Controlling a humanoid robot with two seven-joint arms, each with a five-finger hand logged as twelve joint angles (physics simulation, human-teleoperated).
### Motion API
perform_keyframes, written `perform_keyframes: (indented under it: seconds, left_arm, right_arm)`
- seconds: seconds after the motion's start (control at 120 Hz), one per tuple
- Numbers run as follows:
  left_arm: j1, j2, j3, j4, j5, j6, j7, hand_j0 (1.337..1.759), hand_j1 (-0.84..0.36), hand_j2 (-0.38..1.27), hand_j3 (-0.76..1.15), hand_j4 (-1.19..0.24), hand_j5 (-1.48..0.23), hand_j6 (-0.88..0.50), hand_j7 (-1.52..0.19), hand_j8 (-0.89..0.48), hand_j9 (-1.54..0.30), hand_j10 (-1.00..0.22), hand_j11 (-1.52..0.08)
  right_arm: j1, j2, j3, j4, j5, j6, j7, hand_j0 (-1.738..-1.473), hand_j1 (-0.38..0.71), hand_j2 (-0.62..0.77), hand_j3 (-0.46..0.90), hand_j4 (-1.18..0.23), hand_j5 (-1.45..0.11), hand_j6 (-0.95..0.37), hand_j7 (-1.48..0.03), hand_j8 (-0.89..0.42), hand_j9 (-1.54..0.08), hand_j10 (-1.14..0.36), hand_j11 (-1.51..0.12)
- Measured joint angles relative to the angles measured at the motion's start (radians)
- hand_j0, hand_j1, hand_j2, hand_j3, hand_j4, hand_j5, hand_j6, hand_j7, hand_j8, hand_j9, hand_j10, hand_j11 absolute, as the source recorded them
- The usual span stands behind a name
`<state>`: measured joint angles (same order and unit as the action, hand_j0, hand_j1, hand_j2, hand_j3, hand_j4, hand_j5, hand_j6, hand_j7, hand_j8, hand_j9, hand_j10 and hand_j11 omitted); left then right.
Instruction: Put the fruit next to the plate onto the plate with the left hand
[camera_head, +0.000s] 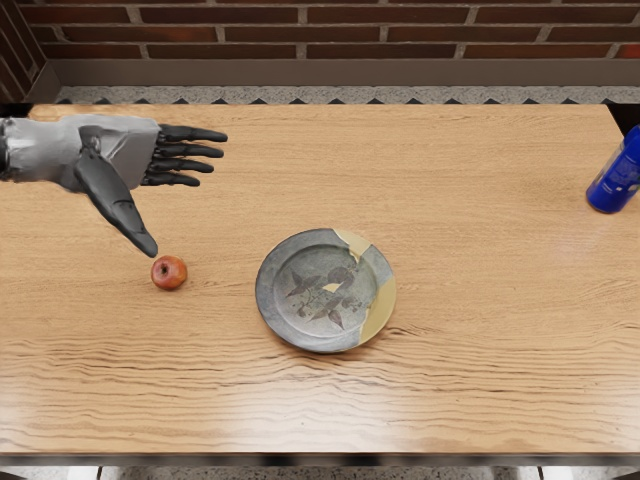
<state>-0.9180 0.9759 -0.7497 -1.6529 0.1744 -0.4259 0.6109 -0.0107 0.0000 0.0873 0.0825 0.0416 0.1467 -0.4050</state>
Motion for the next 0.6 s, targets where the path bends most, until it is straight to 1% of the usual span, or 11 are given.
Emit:
perform_keyframes:
  seconds: [0.05,0.117,0.183,0.217,0.275,0.367,0.467,0.6]
  left_arm:
    - [0.001,-0.041,0.041,-0.028,0.157,0.091,0.0,1.658,0.33,0.0,0.0,-0.02,-0.02,-0.02,-0.02,-0.02,-0.02,-0.02,-0.02]
    - [0.013,-0.051,0.106,-0.058,0.366,0.204,0.0,1.658,0.33,0.0,0.0,-0.02,-0.02,-0.02,-0.02,-0.02,-0.02,-0.02,-0.02]
    - [0.022,-0.088,0.189,-0.077,0.573,0.31,0.0,1.658,0.33,0.0,0.0,-0.02,-0.03,-0.02,-0.03,-0.02,-0.03,-0.02,-0.03]
    - [0.027,-0.105,0.22,-0.083,0.653,0.346,0.0,1.658,0.33,0.0,0.0,-0.02,-0.03,-0.02,-0.03,-0.02,-0.03,-0.02,-0.03]
    - [0.06,-0.148,0.258,-0.09,0.757,0.392,0.0,1.658,0.33,0.01,0.0,-0.02,-0.03,-0.02,-0.03,-0.02,-0.03,-0.02,-0.03]
    - [0.068,-0.163,0.287,-0.095,0.853,0.433,0.0,1.658,0.33,0.01,0.0,-0.02,-0.03,-0.02,-0.03,-0.02,-0.03,-0.02,-0.03]
    - [0.07,-0.164,0.314,-0.097,0.908,0.469,0.0,1.658,0.33,0.01,0.0,-0.02,-0.03,-0.03,-0.03,-0.03,-0.03,-0.02,-0.03]
    - [0.069,-0.201,0.355,-0.095,0.972,0.523,0.0,1.658,0.32,0.01,0.0,-0.03,-0.03,-0.03,-0.03,-0.03,-0.03,-0.02,-0.03]
  right_arm:
    - [0.0,0.0,0.0,0.0,0.0,0.0,0.0,-1.658,-0.35,0.0,0.0,0.0,0.0,0.0,0.0,0.0,0.0,0.0,0.0]
    - [0.0,0.0,0.0,0.001,0.0,0.0,0.0,-1.658,-0.35,0.0,0.0,0.0,0.0,0.0,0.0,0.0,0.0,0.0,0.0]
    - [0.001,0.0,0.0,0.001,0.0,0.0,0.0,-1.658,-0.35,0.0,0.0,0.0,0.0,0.0,0.0,0.0,0.0,0.0,0.0]
    - [0.001,0.0,0.0,0.001,0.0,0.0,0.0,-1.658,-0.35,0.0,0.0,0.0,0.0,0.0,0.0,0.0,0.0,0.0,0.0]
    - [0.001,0.0,0.0,0.001,0.0,0.0,0.0,-1.658,-0.35,0.0,0.0,0.0,0.0,0.0,0.0,0.0,0.0,0.0,0.0]
    - [0.001,0.0,0.001,0.001,0.0,0.0,0.001,-1.658,-0.35,0.0,0.0,0.0,0.0,0.0,0.0,0.0,0.0,0.0,0.0]
    - [0.001,0.0,0.0,0.0,0.0,0.0,0.001,-1.658,-0.35,0.0,0.0,0.0,0.0,0.0,0.0,0.0,0.0,0.0,0.0]
    - [0.002,0.0,0.0,0.0,0.0,0.0,0.001,-1.658,-0.35,0.0,0.0,0.0,0.0,0.0,0.0,0.0,0.0,0.0,0.0]
